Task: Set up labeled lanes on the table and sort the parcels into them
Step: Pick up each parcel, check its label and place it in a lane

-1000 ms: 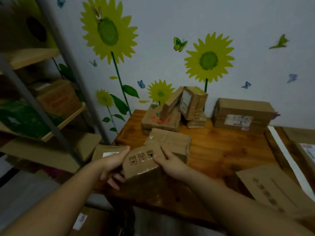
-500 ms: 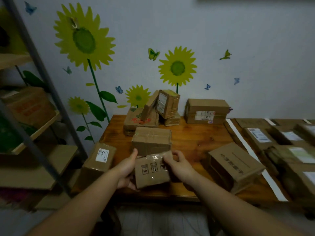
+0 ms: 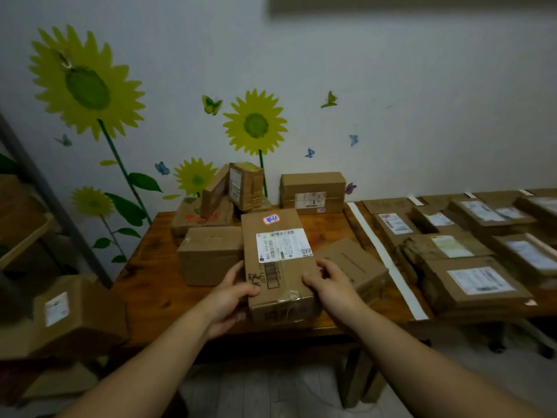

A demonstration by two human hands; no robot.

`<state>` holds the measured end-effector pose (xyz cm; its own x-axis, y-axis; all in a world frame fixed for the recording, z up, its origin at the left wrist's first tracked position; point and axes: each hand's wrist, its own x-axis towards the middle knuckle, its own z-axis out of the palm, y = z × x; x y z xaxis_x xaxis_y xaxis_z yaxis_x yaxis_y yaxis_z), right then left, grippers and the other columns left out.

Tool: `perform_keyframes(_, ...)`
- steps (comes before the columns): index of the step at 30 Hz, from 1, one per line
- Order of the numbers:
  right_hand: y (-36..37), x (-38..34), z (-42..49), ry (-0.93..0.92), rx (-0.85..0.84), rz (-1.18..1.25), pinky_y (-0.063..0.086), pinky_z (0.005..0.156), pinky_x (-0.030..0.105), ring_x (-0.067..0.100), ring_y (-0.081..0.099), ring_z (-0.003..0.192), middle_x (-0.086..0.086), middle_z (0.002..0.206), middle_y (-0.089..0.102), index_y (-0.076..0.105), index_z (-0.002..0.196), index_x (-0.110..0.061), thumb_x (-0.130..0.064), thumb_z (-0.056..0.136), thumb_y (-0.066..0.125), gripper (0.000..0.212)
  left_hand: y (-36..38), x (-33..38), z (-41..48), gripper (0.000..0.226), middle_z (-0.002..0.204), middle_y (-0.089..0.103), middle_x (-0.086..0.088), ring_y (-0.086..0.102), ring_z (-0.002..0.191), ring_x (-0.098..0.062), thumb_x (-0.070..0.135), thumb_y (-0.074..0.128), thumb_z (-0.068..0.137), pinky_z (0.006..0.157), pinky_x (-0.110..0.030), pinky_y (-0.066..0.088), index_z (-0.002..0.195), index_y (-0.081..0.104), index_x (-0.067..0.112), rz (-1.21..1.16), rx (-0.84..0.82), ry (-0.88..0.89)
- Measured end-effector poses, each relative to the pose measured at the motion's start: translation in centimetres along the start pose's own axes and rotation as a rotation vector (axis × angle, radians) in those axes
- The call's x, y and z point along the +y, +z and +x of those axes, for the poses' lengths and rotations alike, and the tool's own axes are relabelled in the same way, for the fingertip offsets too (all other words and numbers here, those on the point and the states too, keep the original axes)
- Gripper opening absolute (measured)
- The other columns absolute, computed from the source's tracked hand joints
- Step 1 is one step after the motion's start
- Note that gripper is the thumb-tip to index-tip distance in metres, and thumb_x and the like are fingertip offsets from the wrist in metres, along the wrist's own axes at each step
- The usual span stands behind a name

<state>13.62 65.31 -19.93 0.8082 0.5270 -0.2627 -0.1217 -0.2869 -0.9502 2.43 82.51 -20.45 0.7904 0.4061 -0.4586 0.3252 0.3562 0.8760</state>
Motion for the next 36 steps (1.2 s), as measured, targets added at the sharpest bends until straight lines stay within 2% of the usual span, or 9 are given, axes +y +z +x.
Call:
perform_keyframes(4,-3.7,-0.5,-1.7,-0.095,-0.063,0.047,0.054,0.086,0.034,0.019,0.058,0.107,0.001,0.127,0.052,0.041,0.131,-0.034,-0.012,0.088,0.064,0.053,3.1,0.1,-0.7,0.087,0.136,0.050,-0.002,0.055,0.111,-0.034,-0.009,0.056,0.080,0.062,-0.037,0.048,0.144,0.023,0.040,0.089,-0.015,0.113)
perform_keyframes(8,-5.7,0.0,-2.7,-0.152,-0.120,0.062,0.051,0.077,0.026,0.016,0.057,0.105,0.000,0.130,0.048,0.031,0.141,-0.036,-0.015,0.089,0.064,0.065,5.4,-0.3,-1.6,0.096,0.136,0.050,-0.004,0.053,0.114,-0.035,-0.006,0.064,0.068,0.050,-0.031,0.048,0.144,0.025,0.039,0.028,-0.040,0.154)
perform_keyframes(13,-6.5,0.4,-3.3,-0.175,-0.154,0.098,0.052,0.093,0.040,0.019,0.058,0.106,-0.002,0.124,0.049,0.030,0.138,-0.037,-0.013,0.089,0.063,0.063,5.7,-0.8,-2.2,0.096,0.137,0.050,-0.003,0.050,0.121,-0.034,0.000,0.068,0.062,0.081,-0.047,0.049,0.140,0.031,0.041,-0.003,-0.038,0.201)
perform_keyframes(17,-6.2,-0.1,-3.5,-0.198,-0.152,0.101,0.053,0.083,0.031,0.018,0.056,0.104,-0.001,0.126,0.045,0.028,0.141,-0.033,-0.010,0.089,0.062,0.067,5.7,0.0,-2.5,0.071,0.136,0.053,-0.009,0.051,0.123,-0.029,0.002,0.059,0.087,0.103,-0.048,0.040,0.144,0.029,0.032,0.010,-0.001,0.280)
perform_keyframes(20,-5.8,-0.7,-3.6,-0.226,-0.133,0.119,0.051,0.063,0.017,0.009,0.054,0.094,-0.007,0.116,0.045,0.031,0.134,-0.034,-0.006,0.089,0.062,0.062,5.6,0.8,-2.4,0.072,0.130,0.058,-0.011,0.056,0.115,-0.029,-0.001,0.058,0.088,0.087,-0.038,0.048,0.146,0.026,0.028,0.017,-0.004,0.296)
perform_keyframes(23,-5.2,-1.6,-3.5,-0.222,-0.101,0.133,0.051,0.057,0.015,0.011,0.055,0.097,-0.004,0.124,0.043,0.030,0.137,-0.036,-0.007,0.087,0.065,0.067,5.0,2.0,-2.2,0.094,0.133,0.055,-0.008,0.059,0.110,-0.025,-0.006,0.070,0.073,0.077,-0.035,0.049,0.147,0.024,0.029,0.029,-0.034,0.330)
perform_keyframes(28,-3.7,-3.1,-3.0,-0.279,-0.006,0.109,0.051,0.072,0.020,0.012,0.049,0.113,-0.004,0.141,0.042,0.025,0.143,-0.043,-0.011,0.089,0.063,0.073,3.5,3.8,-1.4,0.104,0.143,0.044,-0.003,0.056,0.113,-0.023,-0.003,0.072,0.063,0.070,-0.037,0.050,0.145,0.024,0.038,0.077,-0.108,0.359)
perform_keyframes(32,-3.3,-3.5,-2.9,-0.285,0.014,0.110,0.050,0.095,0.041,0.022,0.045,0.128,-0.003,0.143,0.042,0.024,0.142,-0.047,-0.017,0.086,0.069,0.077,2.7,4.8,-0.9,0.091,0.139,0.046,-0.005,0.057,0.101,-0.015,-0.009,0.065,0.074,0.066,-0.031,0.049,0.146,0.025,0.032,0.099,-0.149,0.354)
perform_keyframes(36,-3.8,-3.3,-2.3,-0.304,0.019,0.177,0.055,0.086,0.030,0.018,0.055,0.118,-0.002,0.134,0.053,0.020,0.148,-0.040,-0.014,0.083,0.072,0.087,2.9,5.2,0.3,0.087,0.119,0.061,-0.003,0.064,0.093,-0.018,-0.002,0.068,0.067,0.059,-0.027,0.055,0.142,0.032,0.025,0.112,-0.247,0.336)
